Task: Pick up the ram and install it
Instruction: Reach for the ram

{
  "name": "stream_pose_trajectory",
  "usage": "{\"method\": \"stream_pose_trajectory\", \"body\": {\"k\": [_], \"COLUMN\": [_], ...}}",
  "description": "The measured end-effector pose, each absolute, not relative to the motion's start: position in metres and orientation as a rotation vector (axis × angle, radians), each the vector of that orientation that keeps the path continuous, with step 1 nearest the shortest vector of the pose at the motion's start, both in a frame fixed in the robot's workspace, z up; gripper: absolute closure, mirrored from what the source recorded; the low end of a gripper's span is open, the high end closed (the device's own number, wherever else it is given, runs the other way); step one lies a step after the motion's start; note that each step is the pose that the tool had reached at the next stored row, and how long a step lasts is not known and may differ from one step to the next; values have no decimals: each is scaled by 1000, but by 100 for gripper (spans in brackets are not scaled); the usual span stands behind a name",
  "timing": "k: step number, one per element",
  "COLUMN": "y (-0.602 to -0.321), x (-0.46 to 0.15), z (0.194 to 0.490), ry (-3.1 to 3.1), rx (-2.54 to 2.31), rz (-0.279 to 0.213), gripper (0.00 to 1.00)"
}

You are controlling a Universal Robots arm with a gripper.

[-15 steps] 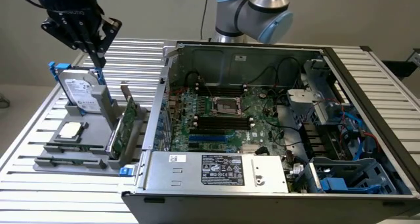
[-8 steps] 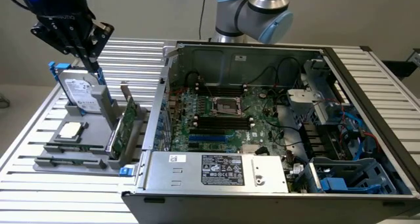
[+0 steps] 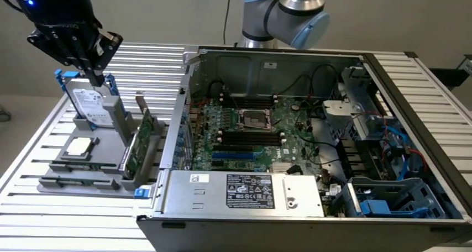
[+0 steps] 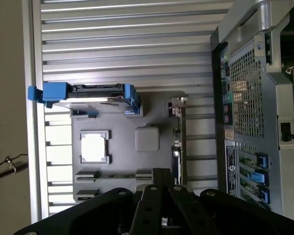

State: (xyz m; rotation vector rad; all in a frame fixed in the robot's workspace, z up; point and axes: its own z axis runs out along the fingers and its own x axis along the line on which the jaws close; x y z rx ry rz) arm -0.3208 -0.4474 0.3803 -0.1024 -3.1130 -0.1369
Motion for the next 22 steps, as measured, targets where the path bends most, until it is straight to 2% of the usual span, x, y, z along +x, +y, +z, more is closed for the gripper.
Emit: {"method": "stream_pose_trajectory", "body": {"k": [22], "y": [-464], "x": [-335], "z": [370], "ry": [-3105], "rx": [-27], "rz": [-135], "gripper": [89]}}
